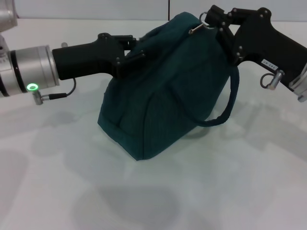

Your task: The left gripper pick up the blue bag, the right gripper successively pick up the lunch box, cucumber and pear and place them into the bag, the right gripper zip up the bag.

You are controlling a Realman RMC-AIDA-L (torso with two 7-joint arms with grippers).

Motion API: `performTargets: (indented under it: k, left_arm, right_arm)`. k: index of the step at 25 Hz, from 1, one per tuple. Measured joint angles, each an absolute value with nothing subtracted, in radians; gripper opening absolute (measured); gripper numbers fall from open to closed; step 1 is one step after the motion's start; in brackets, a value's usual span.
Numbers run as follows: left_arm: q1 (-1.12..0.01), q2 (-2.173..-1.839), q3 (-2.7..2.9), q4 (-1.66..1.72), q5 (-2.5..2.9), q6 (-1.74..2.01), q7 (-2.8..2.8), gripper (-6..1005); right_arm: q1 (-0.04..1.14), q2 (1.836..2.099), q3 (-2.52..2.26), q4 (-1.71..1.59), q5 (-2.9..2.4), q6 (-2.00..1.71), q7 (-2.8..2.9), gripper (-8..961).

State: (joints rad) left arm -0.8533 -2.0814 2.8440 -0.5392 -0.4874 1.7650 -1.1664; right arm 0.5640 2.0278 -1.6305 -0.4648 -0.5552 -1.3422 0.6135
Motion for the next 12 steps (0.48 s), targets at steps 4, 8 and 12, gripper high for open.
performTargets:
  k: [4, 8, 12]
  left_arm:
    - [-0.845, -2.081, 2.844, -0.521, -0.489, 1.765, -1.137, 280]
    - [-0.827, -2.08, 2.844, -0.514, -0.494, 1.784, -1.084, 241]
    - [-0.807, -2.07, 2.844, -0.509, -0.503, 1.836, -1.029, 216]
  right_arm:
    - [0.563, 2.028, -1.636, -0.464, -0.555, -1.343, 0.614, 20]
    - [0.567, 2.028, -1.654, -0.463, -0.555, -1.35, 0.619, 20]
    - [0.584, 2.028, -1.722, -0.473, -0.522, -1.351, 0.619, 20]
